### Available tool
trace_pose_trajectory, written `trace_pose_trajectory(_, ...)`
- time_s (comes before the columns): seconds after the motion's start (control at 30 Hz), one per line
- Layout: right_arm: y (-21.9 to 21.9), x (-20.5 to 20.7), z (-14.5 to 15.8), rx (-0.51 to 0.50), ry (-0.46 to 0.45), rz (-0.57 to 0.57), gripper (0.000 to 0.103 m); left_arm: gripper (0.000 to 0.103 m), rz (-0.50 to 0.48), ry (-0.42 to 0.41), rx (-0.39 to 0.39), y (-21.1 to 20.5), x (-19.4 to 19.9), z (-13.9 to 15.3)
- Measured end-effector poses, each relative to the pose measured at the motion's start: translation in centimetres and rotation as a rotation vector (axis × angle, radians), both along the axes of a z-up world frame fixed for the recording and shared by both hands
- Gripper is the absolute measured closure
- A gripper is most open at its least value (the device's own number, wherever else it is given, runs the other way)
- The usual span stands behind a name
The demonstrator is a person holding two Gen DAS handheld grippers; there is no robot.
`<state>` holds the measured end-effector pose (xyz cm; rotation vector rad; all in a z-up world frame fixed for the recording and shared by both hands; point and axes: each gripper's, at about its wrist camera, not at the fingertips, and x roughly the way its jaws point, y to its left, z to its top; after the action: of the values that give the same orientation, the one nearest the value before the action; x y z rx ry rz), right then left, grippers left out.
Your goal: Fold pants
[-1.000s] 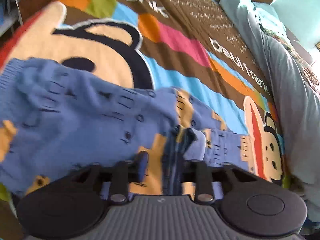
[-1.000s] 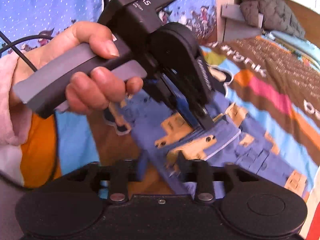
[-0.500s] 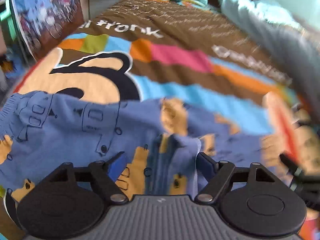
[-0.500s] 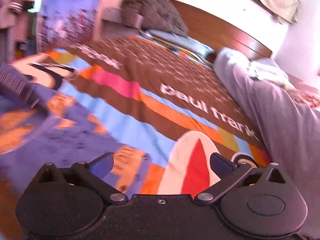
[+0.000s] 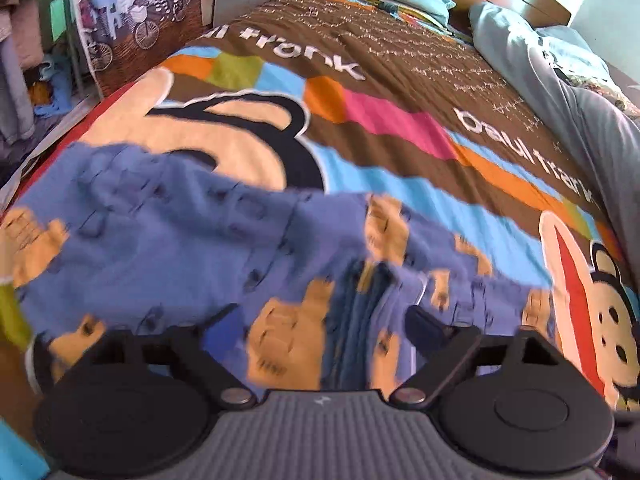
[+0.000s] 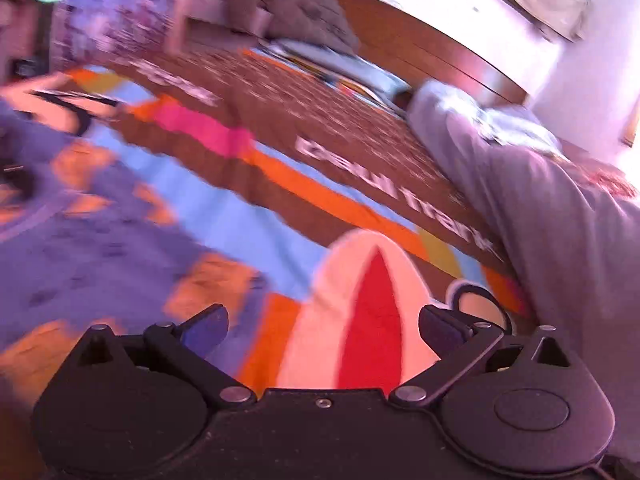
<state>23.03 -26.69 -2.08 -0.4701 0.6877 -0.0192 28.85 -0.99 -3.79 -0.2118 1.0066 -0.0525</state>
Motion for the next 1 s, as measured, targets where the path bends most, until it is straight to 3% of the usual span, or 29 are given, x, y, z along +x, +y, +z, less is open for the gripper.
trace_pose_trajectory(0.1, 1.1, -3.0, -0.3, 0.005, 0.045, 0.087, 0.001, 0.007, -0.012, 0.011, 0.04, 0.4, -1.7, -0.9)
trace_pose_trajectory(0.17, 2.1, -3.5, -2.0, -0.052, 0.088, 0.117, 0.001, 0.007, -0.059, -0.026, 0.092, -0.1, -2.6, -0.9)
trace_pose_trajectory(0.23, 3.0, -3.5, -1.8, -0.1, 0.072, 0.129, 0.001, 0.006, -0.074, -0.032, 0.128, -0.3, -3.0, -0.4)
trace_pose_trajectory(0.43, 4.9, -2.4, 2.7, 0.026, 0.002, 0.209, 0.001, 0.003, 0.044, -0.04, 0.068, 2.6, -3.1, 1.2)
trace_pose_trajectory(0.53, 7.0, -0.4, 3.3, 0.056, 0.004, 0.233, 0.001, 0.002, 0.098, -0.058, 0.03, 4.1, -3.0, 1.7)
trace_pose_trajectory(0.73, 10.9, 5.7, 2.0, 0.094, 0.033, 0.164, 0.001, 0.001, 0.138, -0.117, 0.043, 6.0, -3.2, 1.5)
trace_pose_trajectory(0.87, 12.5, 10.2, -2.4, 0.039, 0.18, 0.087, 0.001, 0.001, 0.124, -0.123, 0.003, 7.3, -3.7, 1.5)
trace_pose_trajectory(1.0, 12.3, 9.7, -1.6, 0.078, 0.128, 0.072, 0.001, 0.002, 0.198, -0.206, -0.003, 10.0, -6.9, 2.6)
